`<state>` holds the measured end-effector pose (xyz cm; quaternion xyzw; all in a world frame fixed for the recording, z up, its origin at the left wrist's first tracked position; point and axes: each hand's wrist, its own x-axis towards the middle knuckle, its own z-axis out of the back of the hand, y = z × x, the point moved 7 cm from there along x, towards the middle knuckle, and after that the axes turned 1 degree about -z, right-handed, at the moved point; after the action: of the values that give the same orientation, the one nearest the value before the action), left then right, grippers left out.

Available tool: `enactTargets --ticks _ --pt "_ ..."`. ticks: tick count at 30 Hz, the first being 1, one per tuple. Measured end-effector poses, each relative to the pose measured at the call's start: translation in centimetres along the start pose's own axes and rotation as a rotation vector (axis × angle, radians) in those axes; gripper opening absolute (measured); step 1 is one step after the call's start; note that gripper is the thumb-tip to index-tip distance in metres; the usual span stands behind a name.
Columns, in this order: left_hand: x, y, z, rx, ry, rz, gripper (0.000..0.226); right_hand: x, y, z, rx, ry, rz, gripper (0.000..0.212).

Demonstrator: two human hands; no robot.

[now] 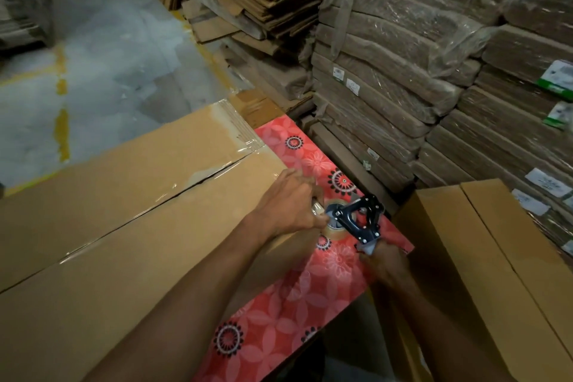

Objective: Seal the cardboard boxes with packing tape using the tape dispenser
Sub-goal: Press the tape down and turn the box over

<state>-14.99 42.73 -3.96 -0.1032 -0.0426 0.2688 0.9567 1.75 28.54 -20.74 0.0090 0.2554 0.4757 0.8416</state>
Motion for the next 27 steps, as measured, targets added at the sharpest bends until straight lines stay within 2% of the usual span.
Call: enactTargets --ticks 2,4,5,7,8,10,12,13,16,19,22,27 --pt "-0.2 0.2 0.8 -0.109 -0.014 0.006 0.05 -0.6 1.3 3.5 -0.115 -0.091 -0.121 0.02" --pt "-0.3 1.5 2.7 -0.285 -0.105 0.064 0.052 -1.2 5.2 9.3 -0.267 -0.287 -0.108 0.012" --pt "-0.3 3.3 3.9 -0.343 -0.203 0.123 0.047 -1.1 7.9 11.9 -0.246 -0.38 -0.031 0.011" --pt "-0.3 8.9 5.8 -0.356 -0.379 0.32 0.041 -0.8 14.0 16.0 -0.047 -0.461 0.206 0.02" --pt "-0.2 12.1 6.3 -0.302 -0.402 0.413 0.044 -0.6 17.5 17.6 0.093 -0.452 0.322 0.024" --pt "0.3 18.0 6.9 -0.185 -0.315 0.53 0.051 0.6 24.1 19.4 0.252 -0.412 0.534 0.024" --pt "1.1 21.9 7.1 -0.147 -0.209 0.563 0.054 3.3 30.0 18.7 0.17 -0.371 0.676 0.02" --pt "1.5 22.9 7.3 -0.141 -0.178 0.556 0.052 4.8 32.3 18.0 0.12 -0.34 0.708 0.027" --pt "2.6 24.3 8.3 -0.176 -0.194 0.517 0.041 8.7 37.1 16.1 0.02 -0.292 0.757 0.043" --pt "3.1 25.5 9.0 -0.203 -0.233 0.486 0.047 11.1 39.8 14.8 -0.182 -0.274 0.779 0.064" --pt "3.2 26.7 8.5 -0.195 -0.197 0.526 0.044 11.8 40.5 14.0 -0.313 -0.234 0.782 0.06" --pt "3.8 27.6 7.7 -0.092 -0.163 0.599 0.04 10.8 39.9 14.6 -0.244 -0.2 0.747 0.059"
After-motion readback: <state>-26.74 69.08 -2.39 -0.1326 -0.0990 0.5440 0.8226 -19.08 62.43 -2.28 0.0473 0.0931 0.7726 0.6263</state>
